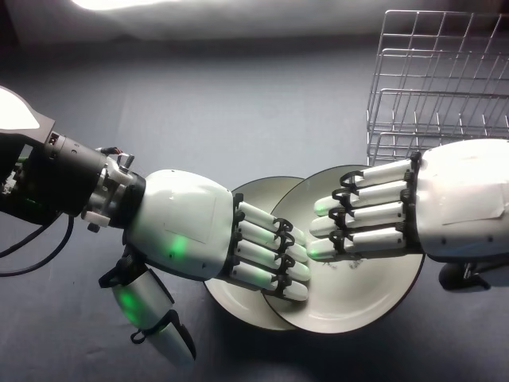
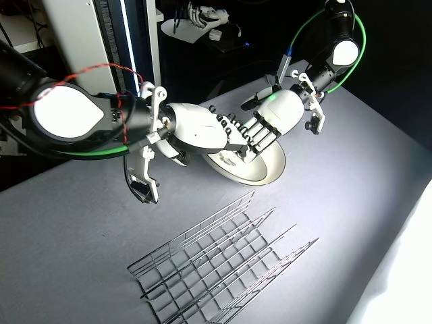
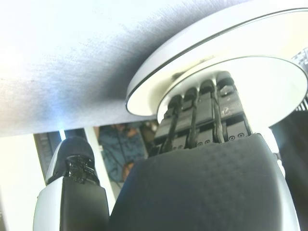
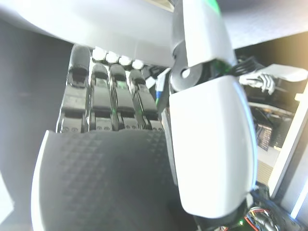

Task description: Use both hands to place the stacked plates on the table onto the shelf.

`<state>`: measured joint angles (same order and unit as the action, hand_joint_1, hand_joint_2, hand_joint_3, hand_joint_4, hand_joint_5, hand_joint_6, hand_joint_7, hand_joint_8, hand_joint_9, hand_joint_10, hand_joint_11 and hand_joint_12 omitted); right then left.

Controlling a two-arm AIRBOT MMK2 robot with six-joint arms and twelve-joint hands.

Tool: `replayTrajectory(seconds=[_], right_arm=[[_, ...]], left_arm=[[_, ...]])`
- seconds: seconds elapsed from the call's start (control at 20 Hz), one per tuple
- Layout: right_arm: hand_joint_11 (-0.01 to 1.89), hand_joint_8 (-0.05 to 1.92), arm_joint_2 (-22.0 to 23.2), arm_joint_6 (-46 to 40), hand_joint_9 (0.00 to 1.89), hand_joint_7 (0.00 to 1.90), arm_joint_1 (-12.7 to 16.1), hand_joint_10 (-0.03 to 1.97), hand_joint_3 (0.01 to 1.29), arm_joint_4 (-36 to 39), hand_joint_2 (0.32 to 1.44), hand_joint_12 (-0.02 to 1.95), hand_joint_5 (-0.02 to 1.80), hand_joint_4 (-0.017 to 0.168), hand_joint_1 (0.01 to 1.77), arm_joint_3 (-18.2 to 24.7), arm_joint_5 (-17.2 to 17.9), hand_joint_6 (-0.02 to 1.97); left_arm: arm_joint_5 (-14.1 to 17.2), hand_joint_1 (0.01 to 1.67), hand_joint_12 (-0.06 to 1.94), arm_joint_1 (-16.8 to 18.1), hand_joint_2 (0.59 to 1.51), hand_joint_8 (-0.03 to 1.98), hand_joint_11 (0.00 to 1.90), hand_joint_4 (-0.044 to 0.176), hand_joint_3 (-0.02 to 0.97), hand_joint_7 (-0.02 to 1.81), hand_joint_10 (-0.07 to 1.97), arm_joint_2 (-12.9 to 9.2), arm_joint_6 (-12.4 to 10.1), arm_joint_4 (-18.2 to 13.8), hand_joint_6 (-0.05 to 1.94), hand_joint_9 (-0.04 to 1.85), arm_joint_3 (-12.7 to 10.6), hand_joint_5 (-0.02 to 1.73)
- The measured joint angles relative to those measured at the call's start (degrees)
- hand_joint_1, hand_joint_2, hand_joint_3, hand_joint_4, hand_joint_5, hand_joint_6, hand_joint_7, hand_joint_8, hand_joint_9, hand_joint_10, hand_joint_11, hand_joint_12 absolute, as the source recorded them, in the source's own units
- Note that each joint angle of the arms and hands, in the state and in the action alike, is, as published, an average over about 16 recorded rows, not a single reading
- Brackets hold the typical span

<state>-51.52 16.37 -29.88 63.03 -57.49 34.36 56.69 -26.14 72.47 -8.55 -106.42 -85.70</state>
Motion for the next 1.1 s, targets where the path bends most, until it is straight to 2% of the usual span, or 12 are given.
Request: replayTrajectory(seconds=[0.5, 0.95, 1.1], right_arm=[[0.02, 0.01, -4.90, -0.45, 0.02, 0.03, -1.03, 0.01, 0.01, -0.26, 0.98, 0.54, 0.03, 0.001, 1.28, -2.83, -3.98, 0.03], [0.02, 0.01, -8.05, -0.63, 0.02, 0.03, -0.73, 0.01, 0.02, -0.34, 0.98, 0.46, 0.03, 0.002, 1.26, -5.57, -5.13, 0.02], [0.02, 0.01, -8.59, -0.63, 0.05, 0.06, -0.58, 0.01, 0.02, -0.37, 1.00, 0.52, 0.06, 0.001, 1.24, -5.84, -5.27, 0.02]], left_arm=[[-0.09, 0.01, 0.02, 0.17, 1.104, -0.02, 0.03, -0.009, 0.017, 0.00, -0.01, 0.04, -0.01, -0.26, -0.04, 0.01, 0.05, 0.02], [-0.06, 0.01, 0.02, 0.20, 1.104, -0.02, 0.03, -0.009, 0.017, 0.00, -0.01, 0.05, 0.01, -0.30, -0.04, 0.02, 0.01, 0.02], [-0.04, 0.01, 0.02, 0.20, 1.105, -0.02, 0.03, -0.009, 0.017, 0.00, -0.01, 0.05, 0.01, -0.29, -0.04, 0.02, -0.02, 0.02]])
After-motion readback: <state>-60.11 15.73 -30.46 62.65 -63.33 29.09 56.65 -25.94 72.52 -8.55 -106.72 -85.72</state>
